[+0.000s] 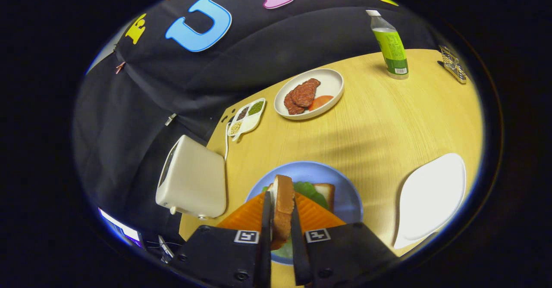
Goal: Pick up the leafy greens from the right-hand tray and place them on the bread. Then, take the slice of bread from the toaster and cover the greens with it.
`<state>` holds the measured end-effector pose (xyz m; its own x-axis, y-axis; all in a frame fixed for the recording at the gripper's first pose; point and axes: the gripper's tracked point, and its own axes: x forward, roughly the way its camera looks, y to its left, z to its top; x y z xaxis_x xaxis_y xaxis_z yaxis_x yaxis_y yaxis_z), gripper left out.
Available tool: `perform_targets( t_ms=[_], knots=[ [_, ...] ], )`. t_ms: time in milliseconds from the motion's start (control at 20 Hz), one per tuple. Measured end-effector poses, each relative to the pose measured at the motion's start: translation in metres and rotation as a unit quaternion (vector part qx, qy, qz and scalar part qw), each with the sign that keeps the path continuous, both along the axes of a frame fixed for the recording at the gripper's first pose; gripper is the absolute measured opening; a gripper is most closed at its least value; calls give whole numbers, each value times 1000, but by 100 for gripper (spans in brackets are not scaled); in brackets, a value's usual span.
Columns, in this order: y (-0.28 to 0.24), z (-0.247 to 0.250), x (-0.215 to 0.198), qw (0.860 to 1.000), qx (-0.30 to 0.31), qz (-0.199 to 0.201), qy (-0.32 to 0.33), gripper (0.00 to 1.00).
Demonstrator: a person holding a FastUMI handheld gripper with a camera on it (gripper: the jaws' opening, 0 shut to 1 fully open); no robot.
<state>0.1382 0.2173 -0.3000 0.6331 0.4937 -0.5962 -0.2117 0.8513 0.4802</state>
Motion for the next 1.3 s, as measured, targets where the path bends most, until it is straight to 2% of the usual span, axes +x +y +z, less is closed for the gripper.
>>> perform_targets(
  t_ms=[250, 400, 450, 500, 550, 600, 750, 850, 1150, 1300],
  knots=[
    [-20, 2, 1, 999, -34, -12, -22, 61],
    [-30, 18, -2, 998, -36, -27, -40, 74],
    [-34, 24, -3, 997, -42, -35, -51, 81],
    [-37, 33, -5, 996, -46, -38, -65, 81],
    [-39, 42, -10, 995, -53, -38, -79, 92],
    [-42, 51, -13, 993, -58, -37, -92, 98],
    [-46, 80, -26, 991, -65, -29, -116, 98],
    [-56, 108, -30, 984, -84, -33, -154, 99],
    [-88, 224, -51, 948, -134, -50, -284, 99],
    [-96, 273, -68, 931, -131, -67, -334, 99]
  ],
)
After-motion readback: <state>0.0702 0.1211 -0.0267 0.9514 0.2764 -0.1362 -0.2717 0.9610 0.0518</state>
